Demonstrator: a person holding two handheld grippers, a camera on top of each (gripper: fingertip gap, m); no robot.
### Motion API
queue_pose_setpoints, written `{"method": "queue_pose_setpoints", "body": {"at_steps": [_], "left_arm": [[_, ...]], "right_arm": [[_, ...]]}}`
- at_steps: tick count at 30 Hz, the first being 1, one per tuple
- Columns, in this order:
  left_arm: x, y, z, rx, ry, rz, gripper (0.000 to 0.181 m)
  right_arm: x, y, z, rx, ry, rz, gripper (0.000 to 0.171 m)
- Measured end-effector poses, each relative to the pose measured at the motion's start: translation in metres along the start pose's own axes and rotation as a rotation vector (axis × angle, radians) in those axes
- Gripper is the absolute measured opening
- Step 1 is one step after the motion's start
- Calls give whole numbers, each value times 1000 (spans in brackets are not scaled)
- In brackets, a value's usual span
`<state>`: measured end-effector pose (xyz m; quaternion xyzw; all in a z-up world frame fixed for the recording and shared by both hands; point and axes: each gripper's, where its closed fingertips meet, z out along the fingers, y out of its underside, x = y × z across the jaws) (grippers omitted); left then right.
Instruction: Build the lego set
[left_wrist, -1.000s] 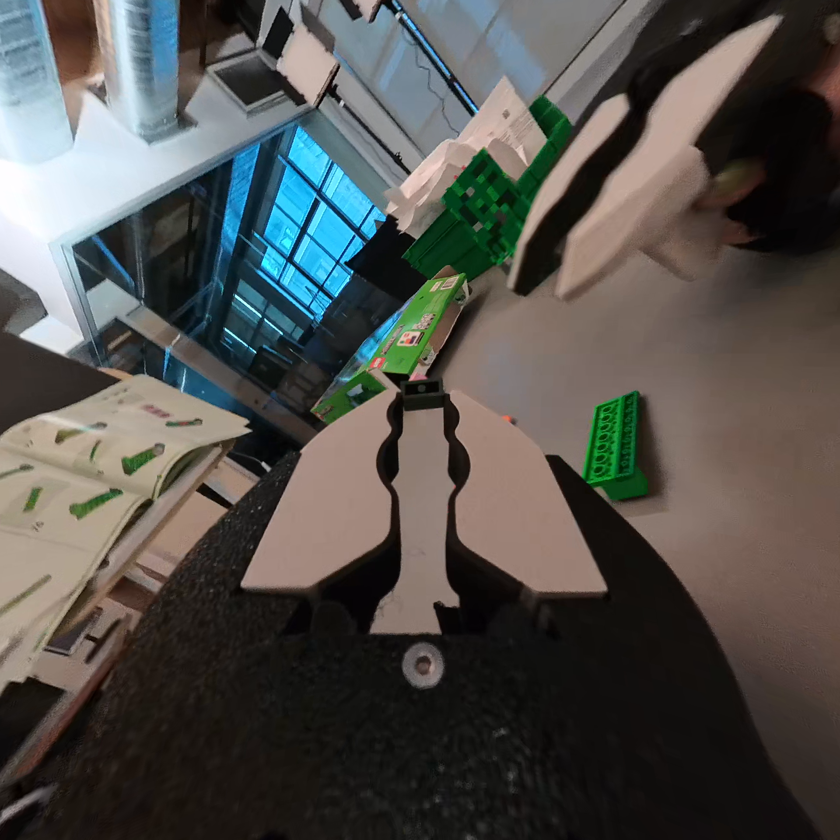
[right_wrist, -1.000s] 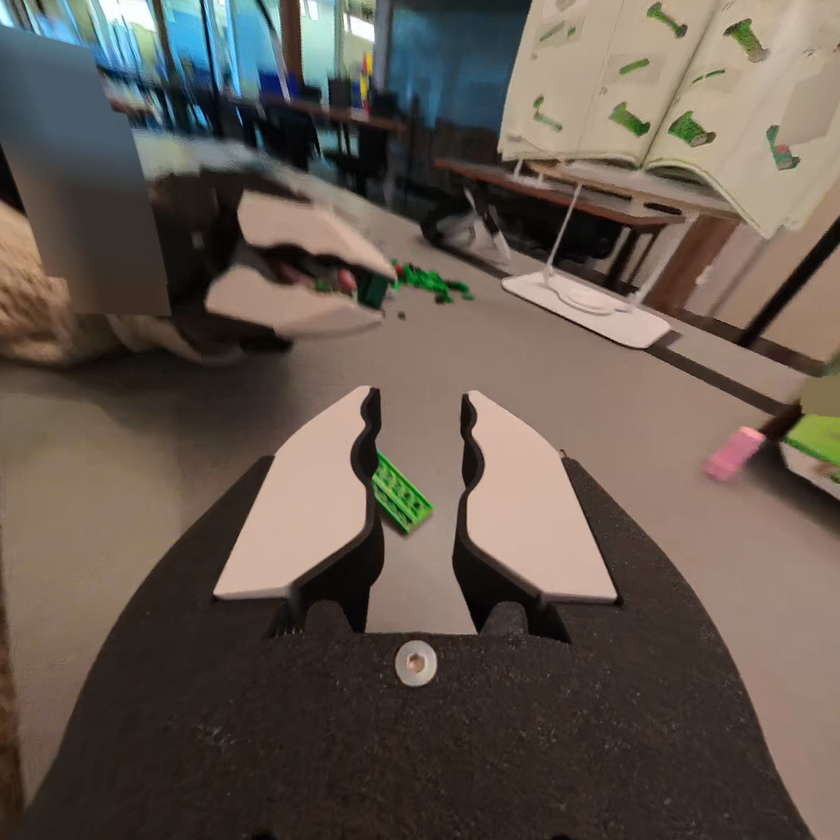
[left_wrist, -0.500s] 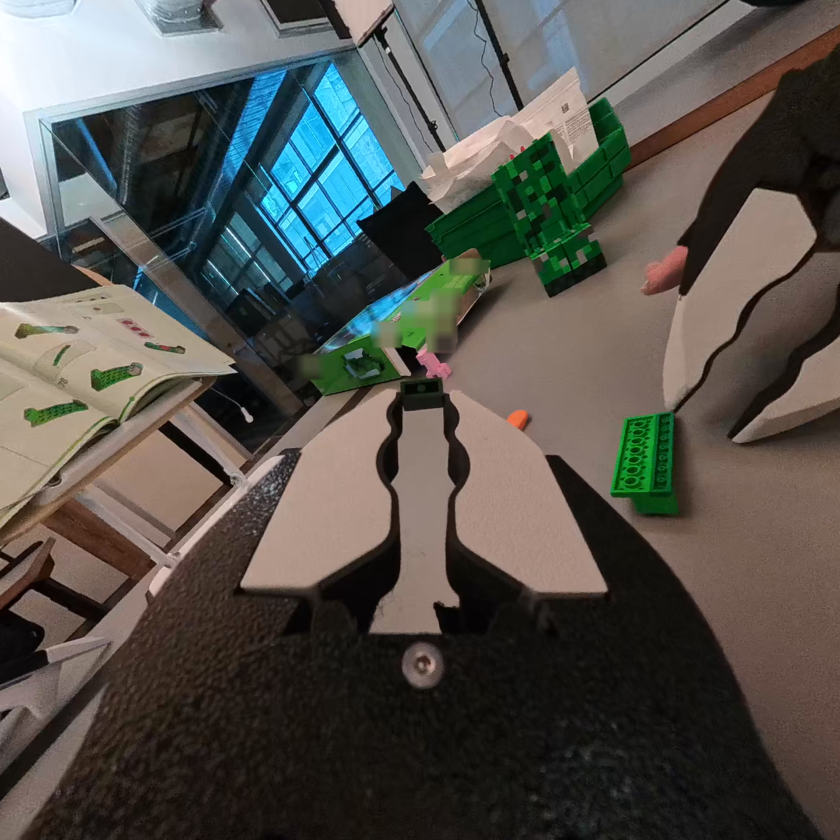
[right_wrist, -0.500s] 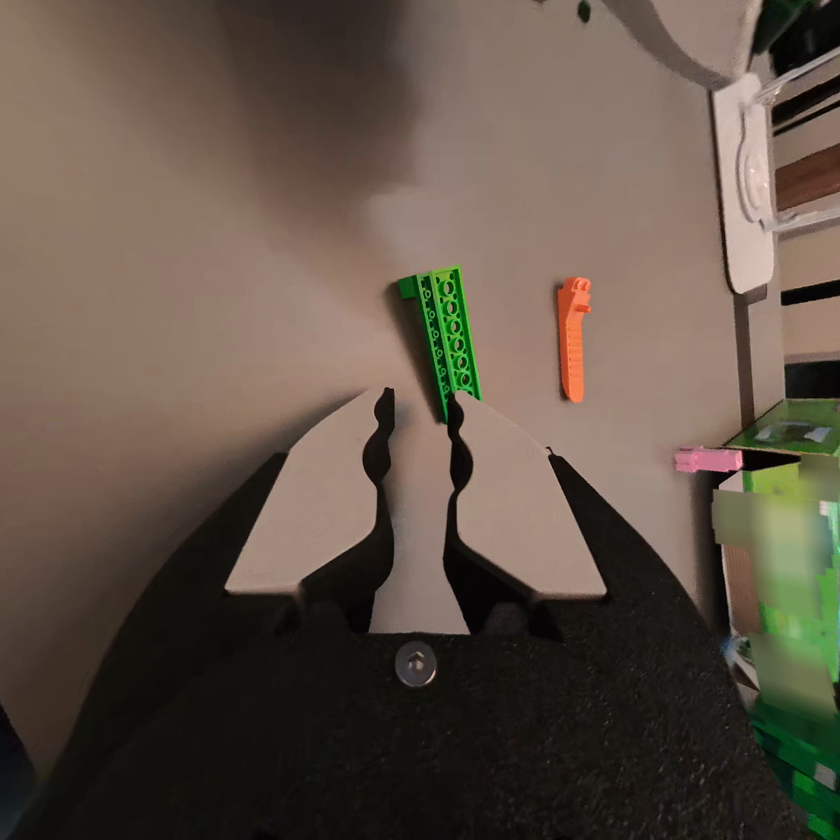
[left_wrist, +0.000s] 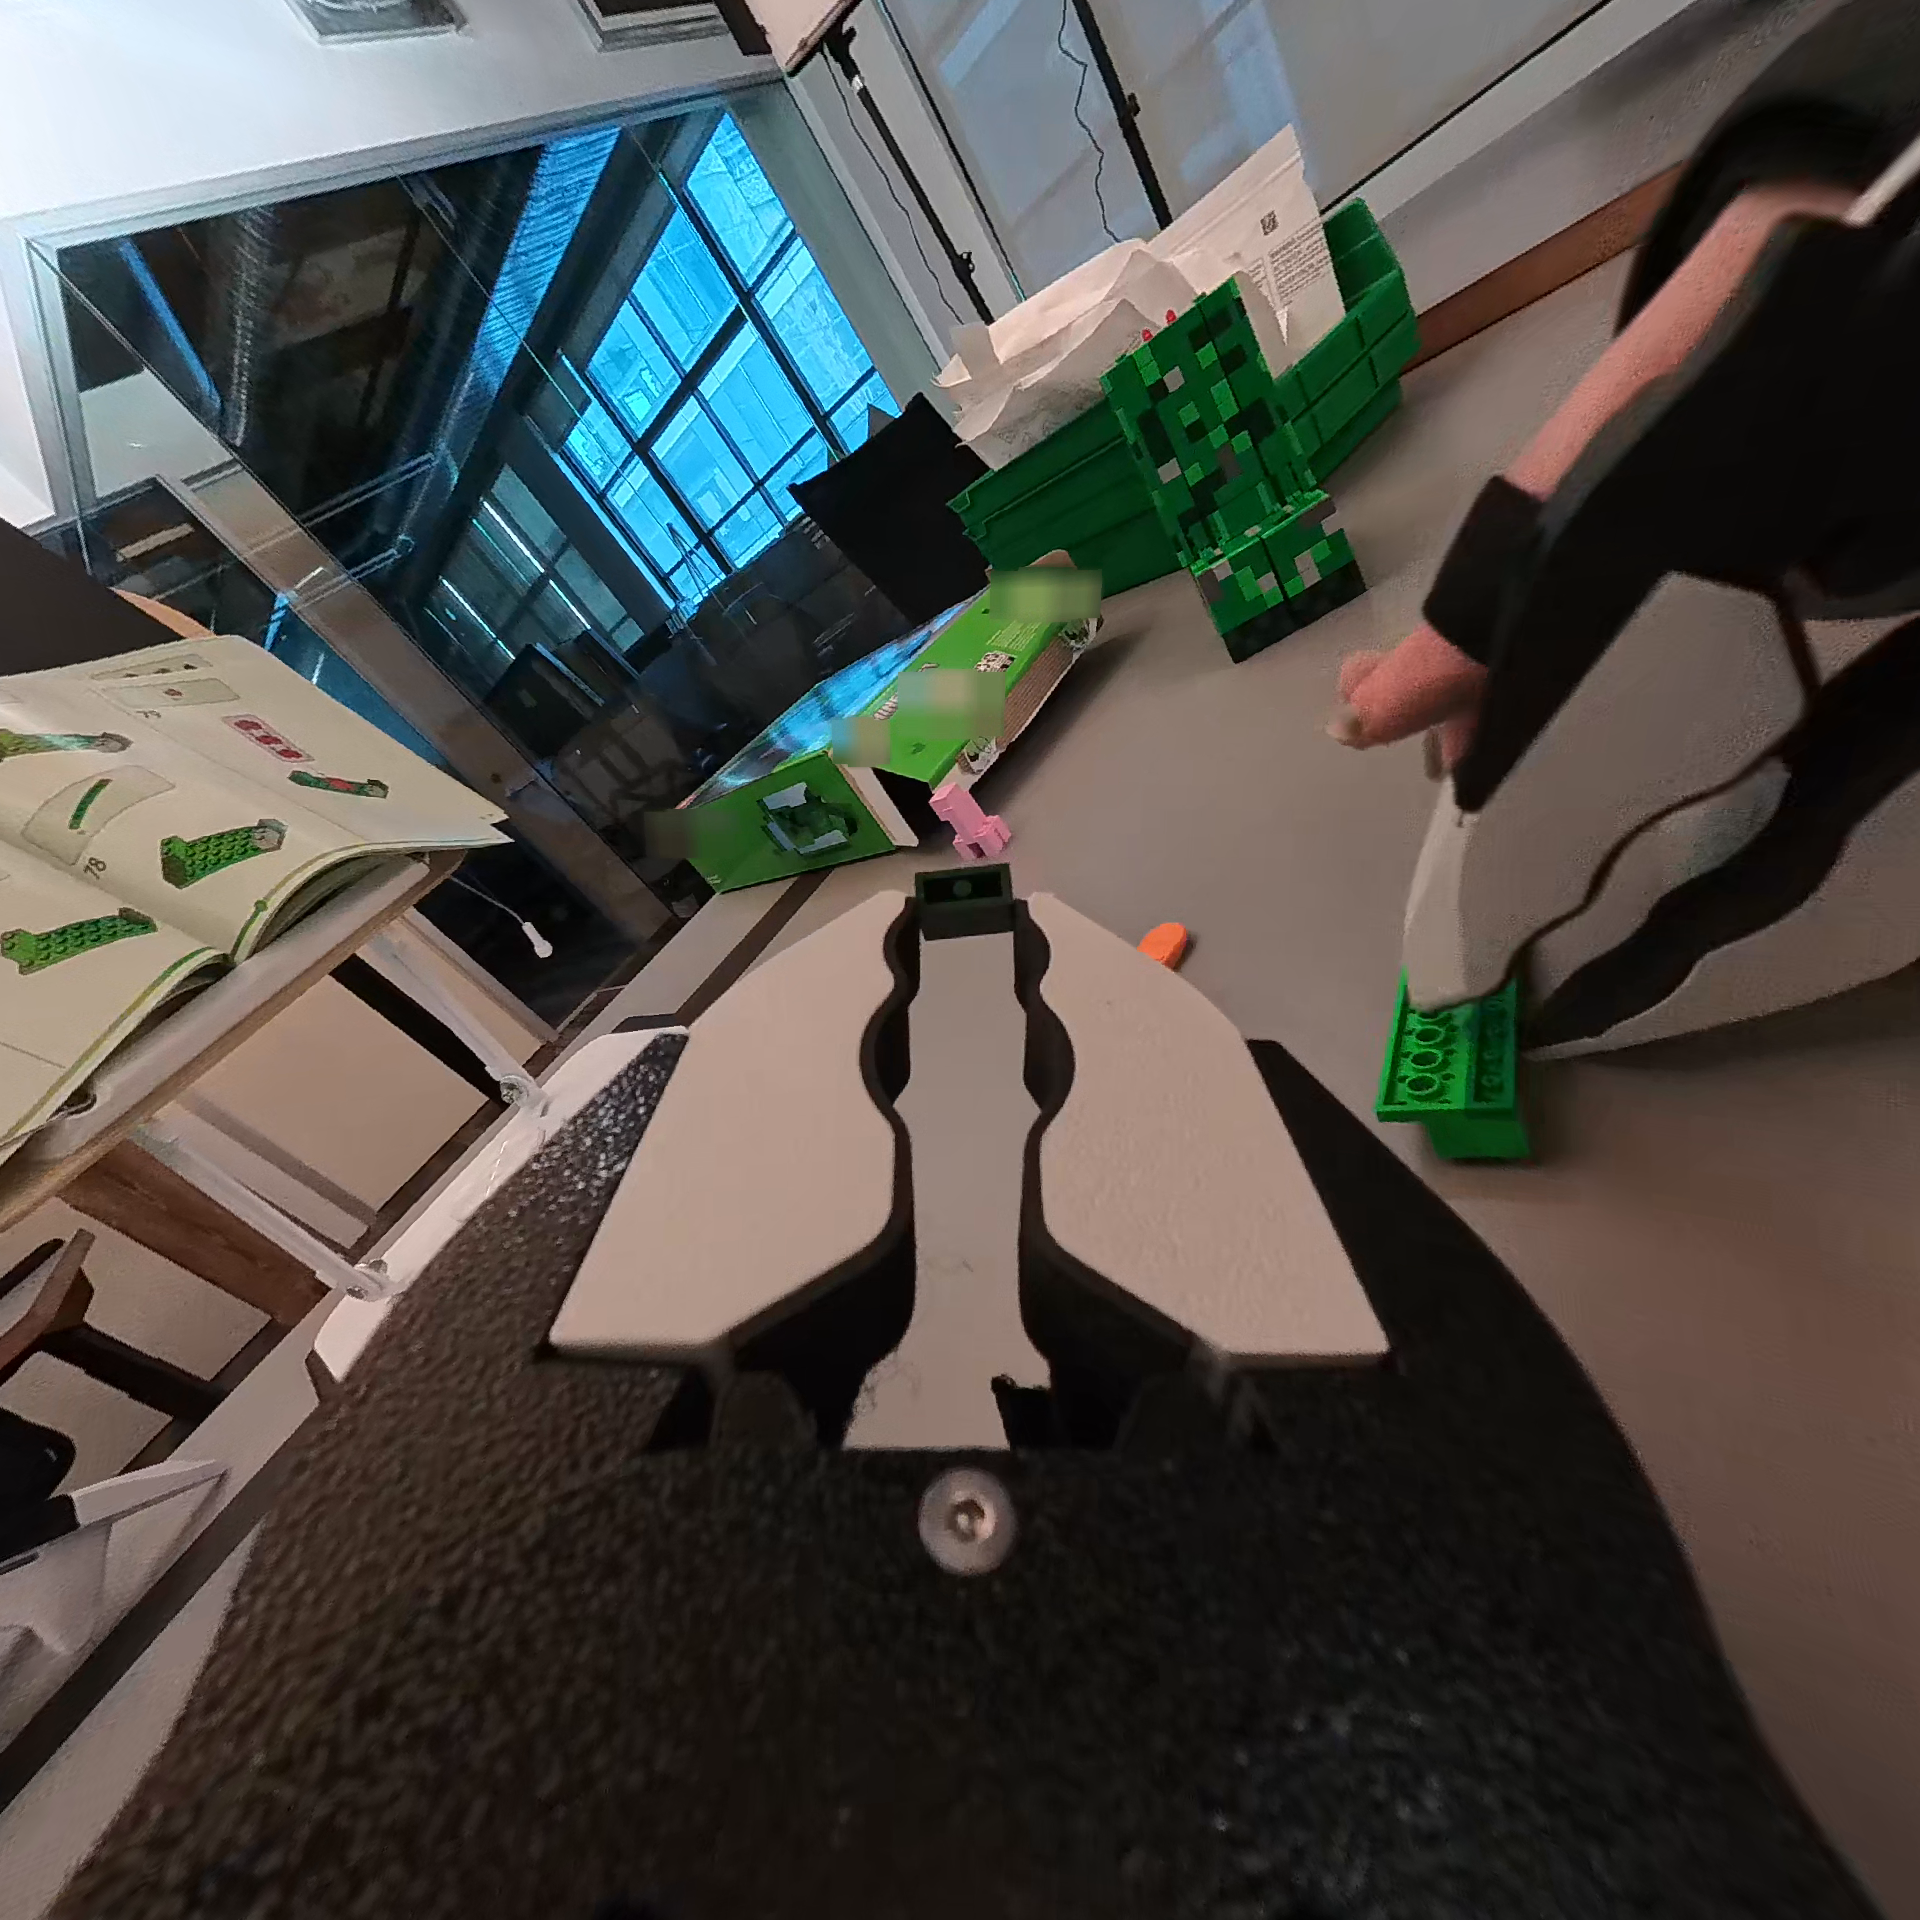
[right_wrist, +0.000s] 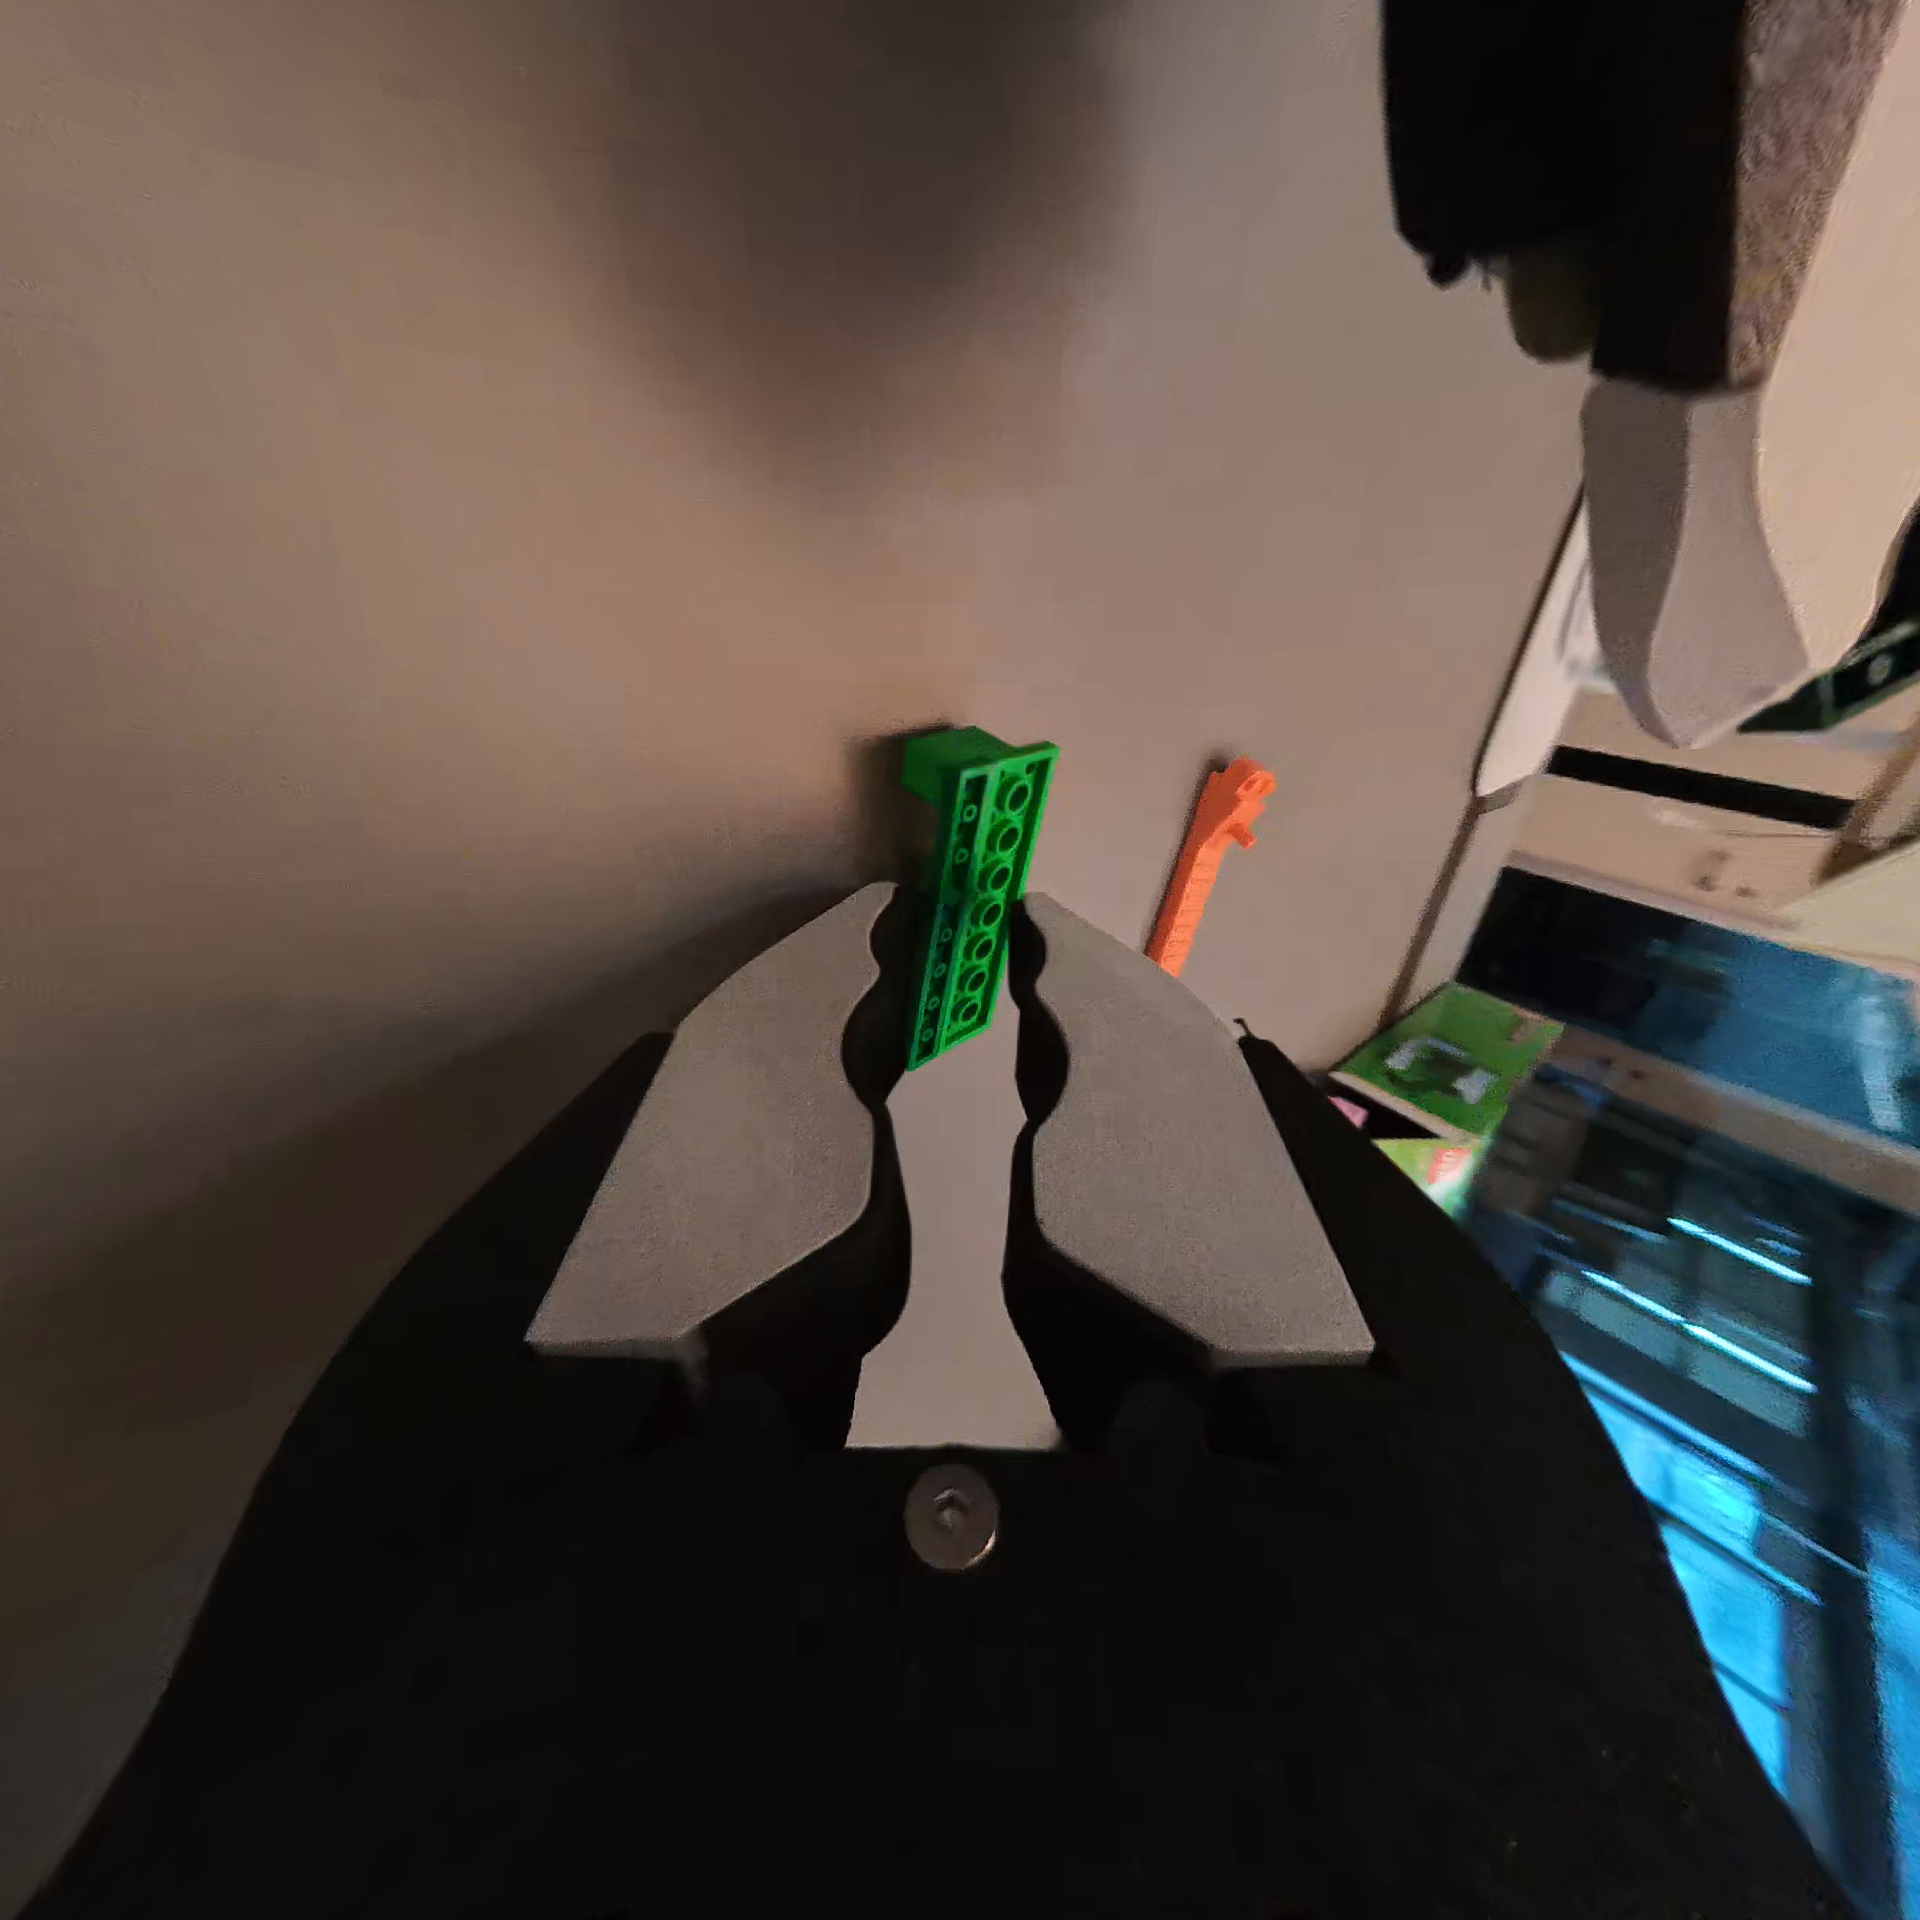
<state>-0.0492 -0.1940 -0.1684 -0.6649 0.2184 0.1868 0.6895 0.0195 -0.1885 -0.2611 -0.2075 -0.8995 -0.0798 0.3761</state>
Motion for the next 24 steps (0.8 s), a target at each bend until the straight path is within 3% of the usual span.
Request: {"method": "queue_pose_setpoints", "body": {"at_steps": [11, 21, 24], "left_arm": [[3, 2, 1, -11, 14, 6, 17], [3, 2, 0, -9, 9, 12, 17], [1, 2, 0, -7, 4, 10, 16]], "right_arm": [[12, 4, 10, -28, 272, -33, 6], [34, 17, -5, 10, 596, 68, 5], [34, 17, -9, 61, 602, 124, 5]]}}
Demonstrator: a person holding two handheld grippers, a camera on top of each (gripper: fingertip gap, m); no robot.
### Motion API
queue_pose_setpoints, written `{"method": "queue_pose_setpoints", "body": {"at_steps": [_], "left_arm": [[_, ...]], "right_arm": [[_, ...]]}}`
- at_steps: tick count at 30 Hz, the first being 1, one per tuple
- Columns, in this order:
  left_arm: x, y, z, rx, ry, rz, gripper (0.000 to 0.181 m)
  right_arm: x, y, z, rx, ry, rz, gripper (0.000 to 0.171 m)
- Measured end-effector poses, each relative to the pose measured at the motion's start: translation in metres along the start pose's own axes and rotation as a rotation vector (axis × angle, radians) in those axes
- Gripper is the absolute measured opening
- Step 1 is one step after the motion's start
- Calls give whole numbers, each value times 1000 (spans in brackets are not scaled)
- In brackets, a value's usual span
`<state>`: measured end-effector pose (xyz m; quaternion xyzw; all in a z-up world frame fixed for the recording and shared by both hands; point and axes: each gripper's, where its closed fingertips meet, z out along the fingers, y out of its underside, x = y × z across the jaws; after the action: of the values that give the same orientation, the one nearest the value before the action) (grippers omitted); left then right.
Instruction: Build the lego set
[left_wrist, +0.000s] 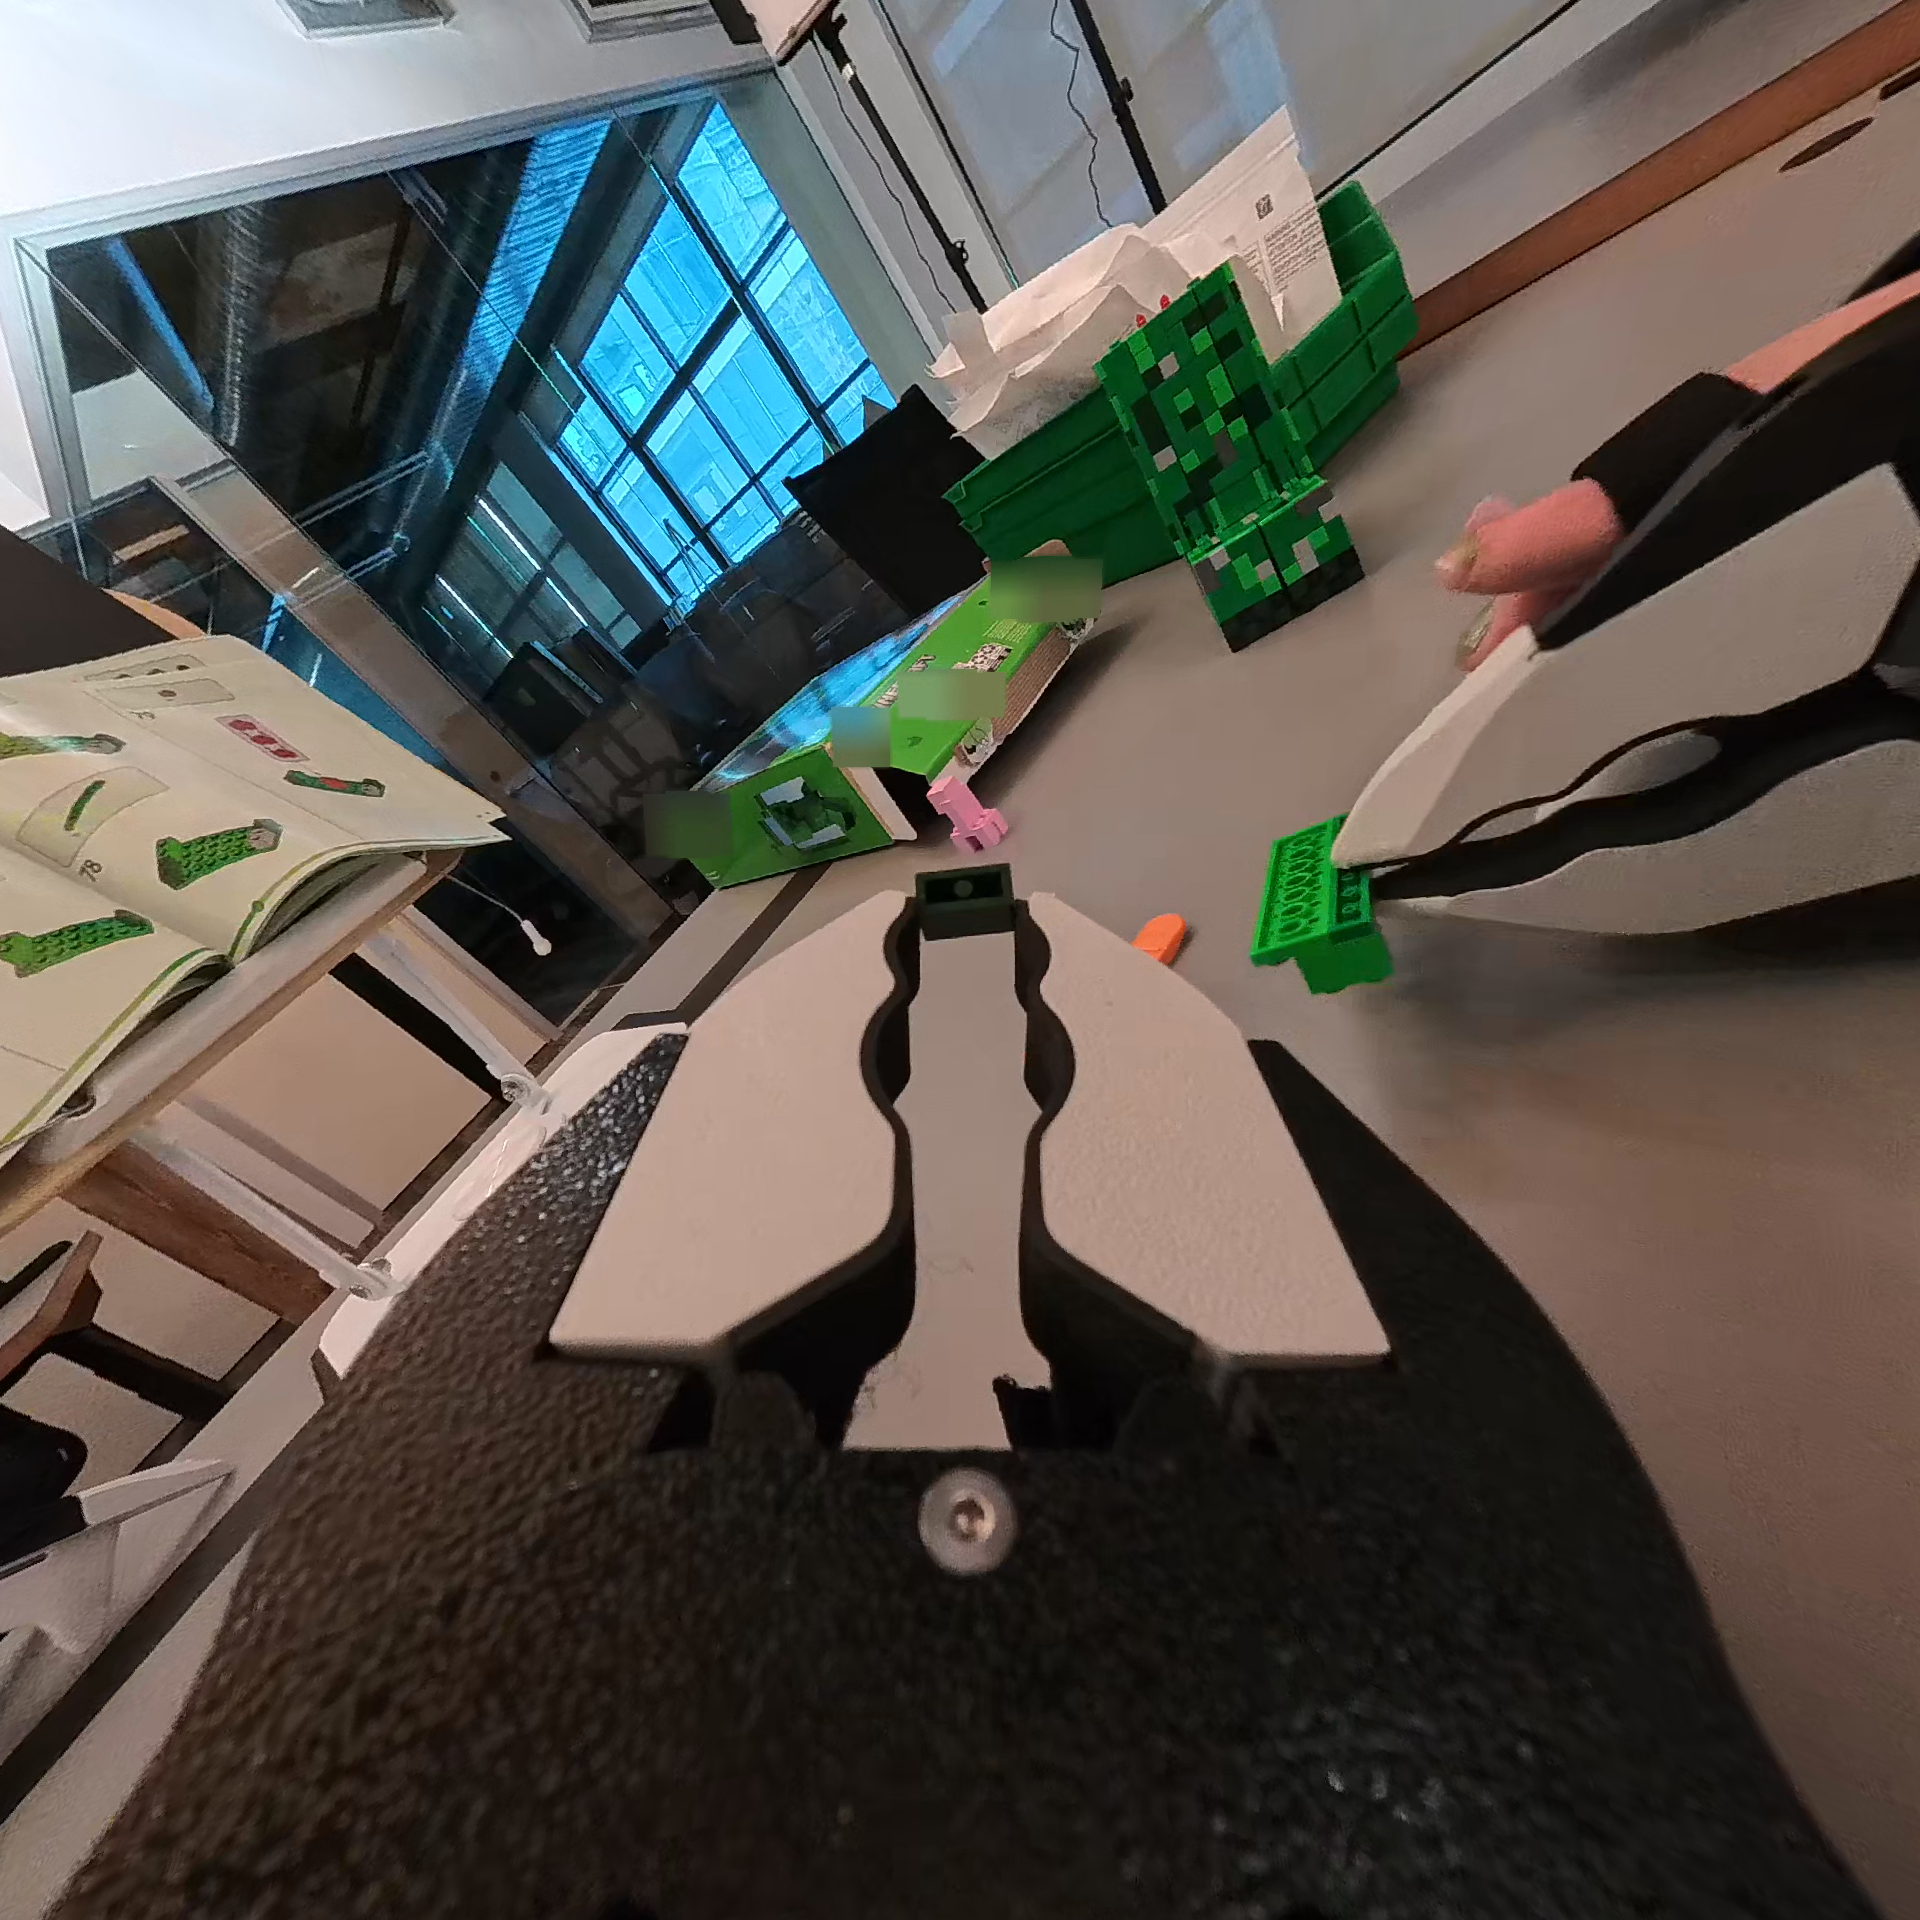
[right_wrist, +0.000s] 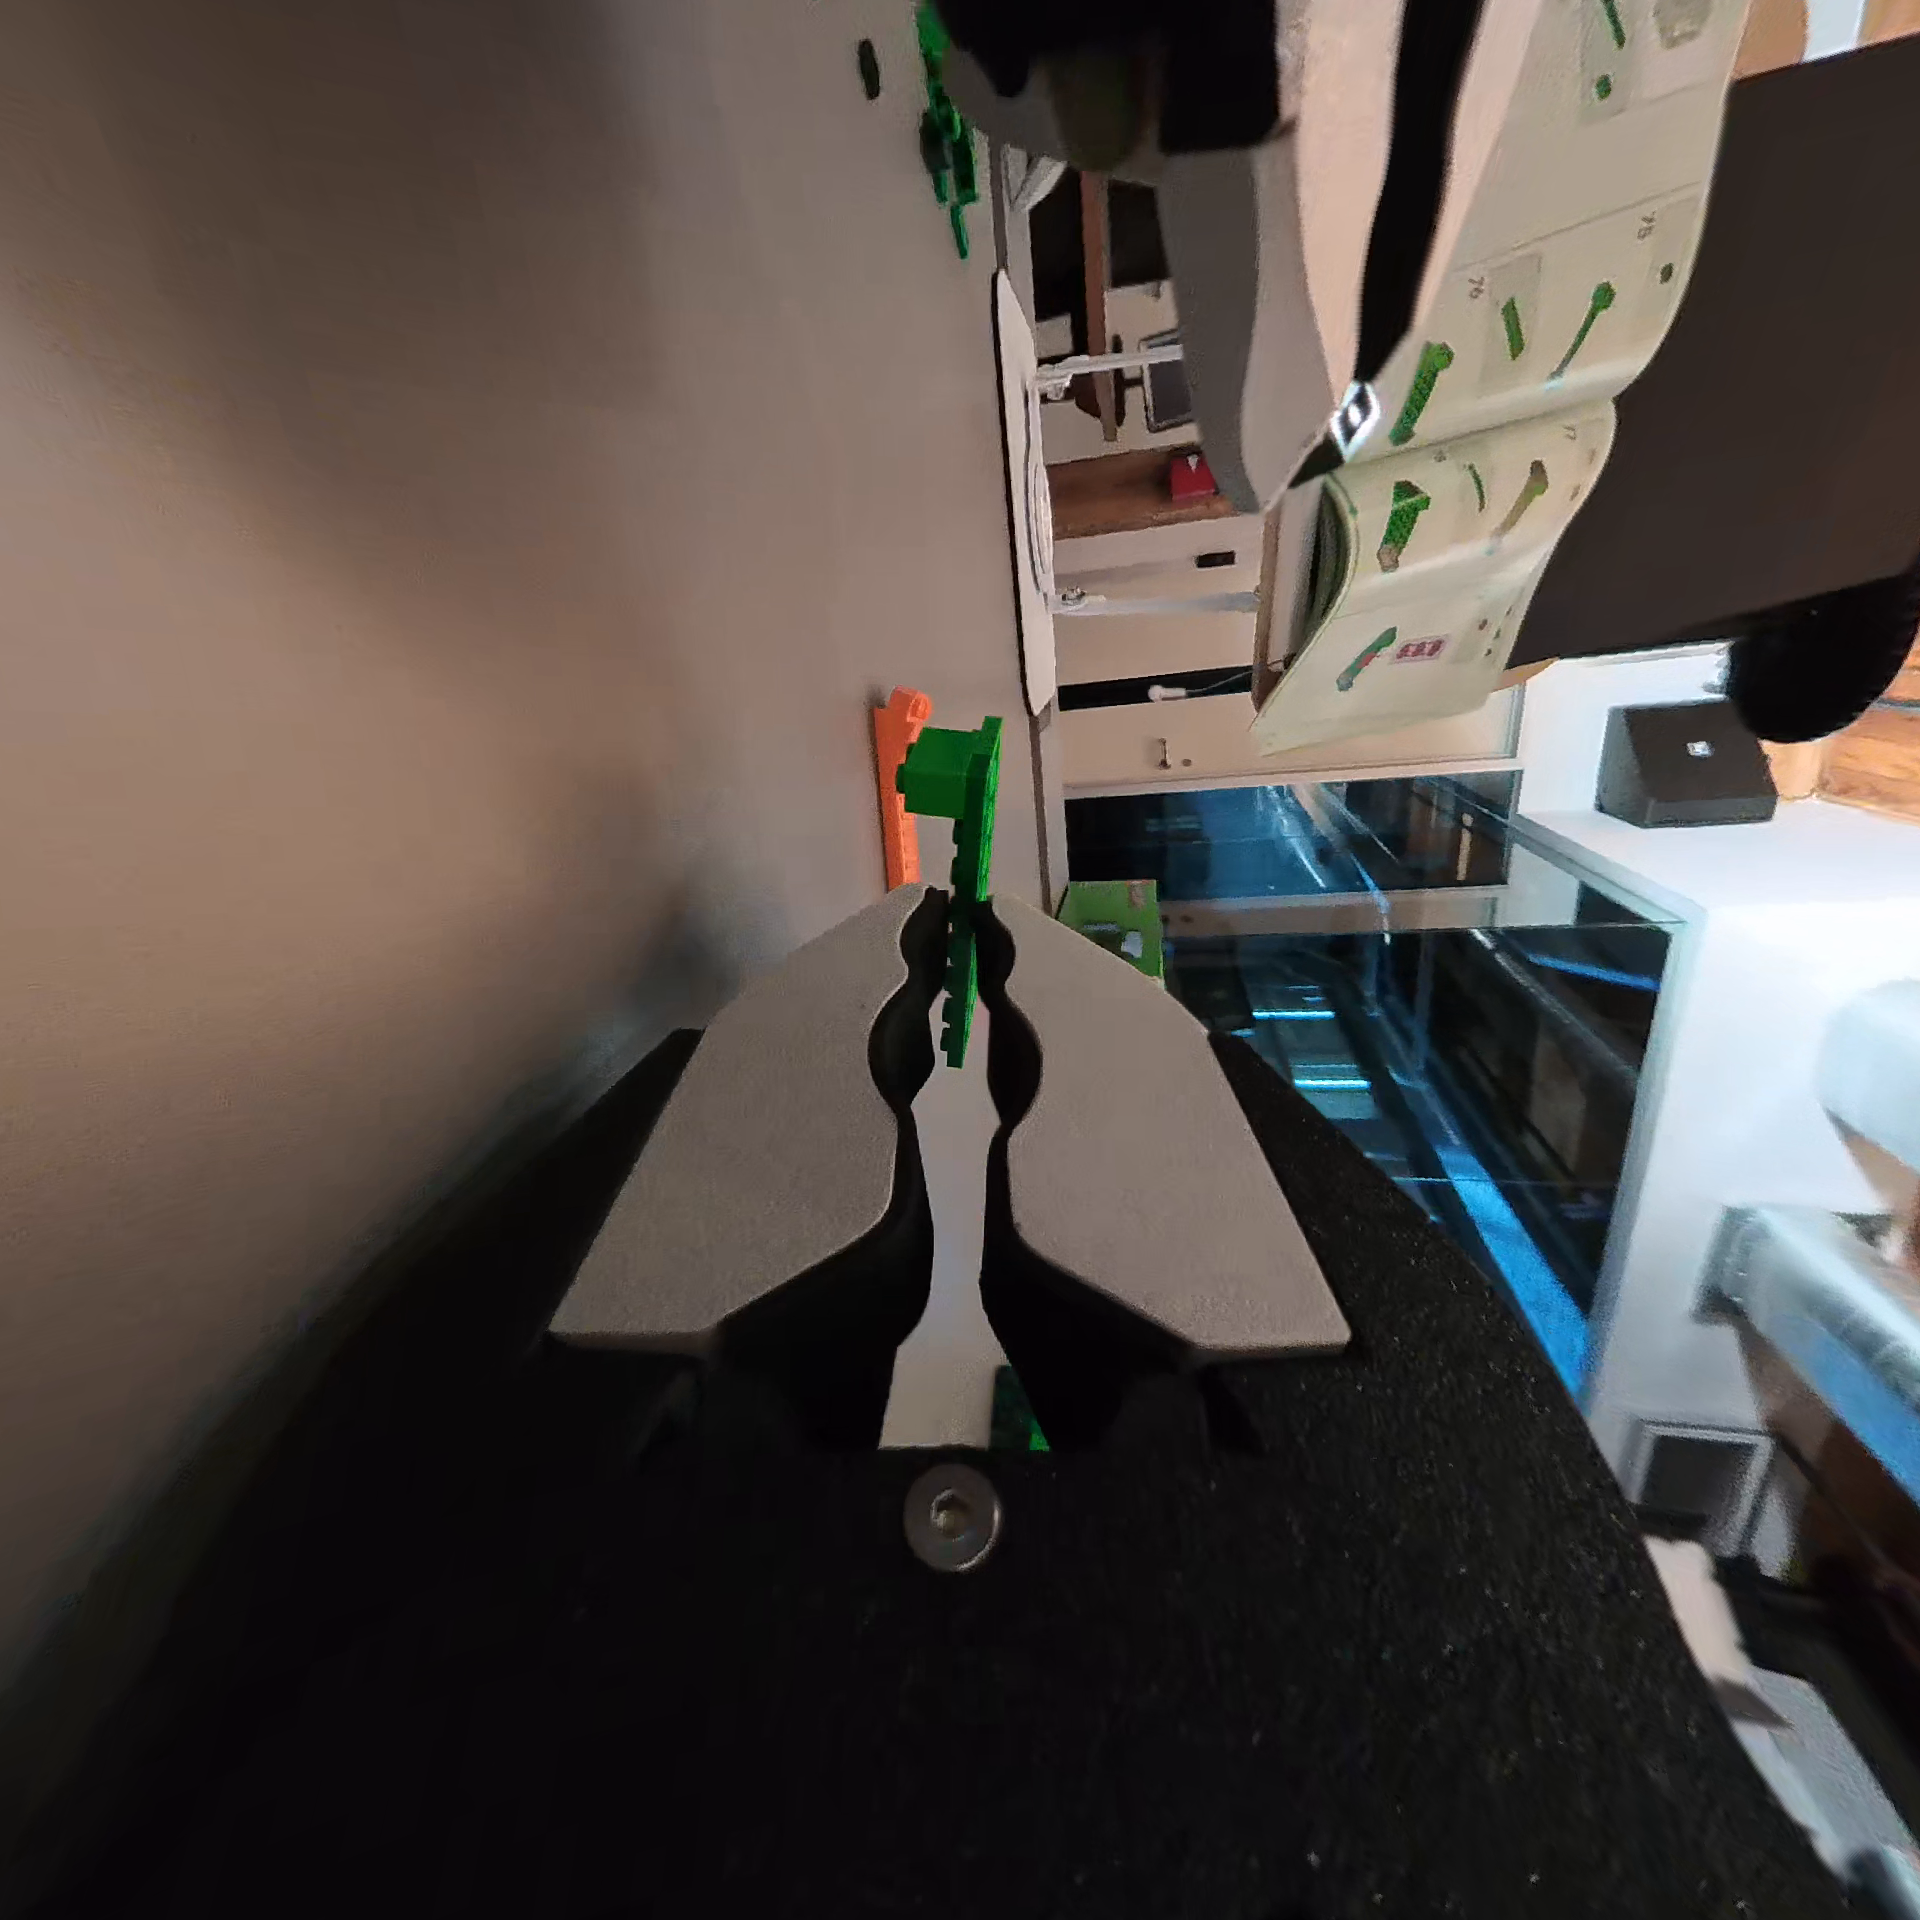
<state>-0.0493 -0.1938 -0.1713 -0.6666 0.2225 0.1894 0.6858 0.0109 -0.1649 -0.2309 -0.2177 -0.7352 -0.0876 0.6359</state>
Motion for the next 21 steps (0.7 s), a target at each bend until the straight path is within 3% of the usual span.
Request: {"method": "queue_pose_setpoints", "body": {"at_steps": [21], "left_arm": [[1, 1, 0, 8, 3, 19, 17]], "right_arm": [[-6, 1, 4, 30, -56, 100, 5]]}}
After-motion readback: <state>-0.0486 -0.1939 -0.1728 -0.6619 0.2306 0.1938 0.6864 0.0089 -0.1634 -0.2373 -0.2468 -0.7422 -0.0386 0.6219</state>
